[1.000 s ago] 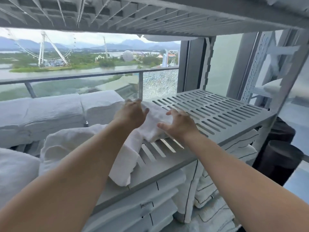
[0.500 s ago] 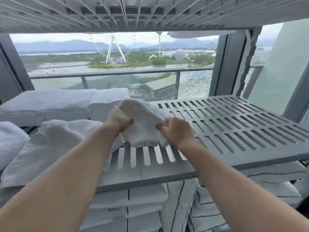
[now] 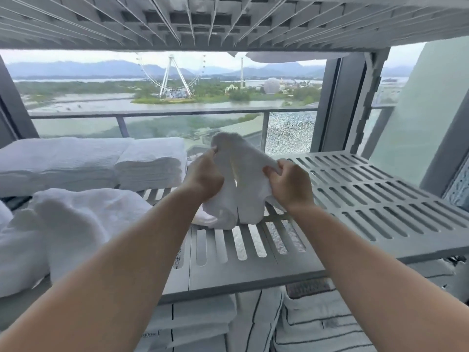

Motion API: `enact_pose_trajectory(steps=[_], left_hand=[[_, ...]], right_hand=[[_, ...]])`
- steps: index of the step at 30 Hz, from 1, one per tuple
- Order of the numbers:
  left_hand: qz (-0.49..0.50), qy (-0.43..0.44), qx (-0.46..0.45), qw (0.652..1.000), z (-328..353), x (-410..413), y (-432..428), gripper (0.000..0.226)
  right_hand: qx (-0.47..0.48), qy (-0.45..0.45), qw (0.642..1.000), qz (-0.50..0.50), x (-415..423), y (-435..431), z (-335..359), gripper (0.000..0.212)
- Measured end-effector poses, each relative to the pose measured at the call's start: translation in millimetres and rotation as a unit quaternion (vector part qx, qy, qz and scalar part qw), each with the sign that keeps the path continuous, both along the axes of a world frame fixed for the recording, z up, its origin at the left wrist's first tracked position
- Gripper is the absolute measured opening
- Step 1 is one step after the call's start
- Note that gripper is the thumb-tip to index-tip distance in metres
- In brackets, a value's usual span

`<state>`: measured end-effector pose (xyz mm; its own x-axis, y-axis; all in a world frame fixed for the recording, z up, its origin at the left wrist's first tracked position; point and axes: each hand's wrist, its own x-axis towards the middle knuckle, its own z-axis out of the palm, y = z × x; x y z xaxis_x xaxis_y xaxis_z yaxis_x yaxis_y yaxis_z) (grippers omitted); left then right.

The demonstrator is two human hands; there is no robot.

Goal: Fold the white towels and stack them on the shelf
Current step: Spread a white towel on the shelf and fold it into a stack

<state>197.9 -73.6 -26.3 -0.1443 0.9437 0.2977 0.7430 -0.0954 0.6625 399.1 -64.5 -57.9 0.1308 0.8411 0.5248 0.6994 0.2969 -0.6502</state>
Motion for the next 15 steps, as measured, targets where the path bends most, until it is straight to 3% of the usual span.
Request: enact_pose_trajectory(steps=[8,15], left_hand=[[-0.034,0.014,0.026,0.999,-3.5,15.0,17.9,0.074],[-0.033,0.000,0.003,0.999,14.0,35.7,-3.2,0.073]], right_hand=[[0.057,0.022,0.996,-0.066,29.3,5.9,-3.2,0.023],[0.036,0.035,0.998,-0.035,47.8,-1.6,3.2,0.021]])
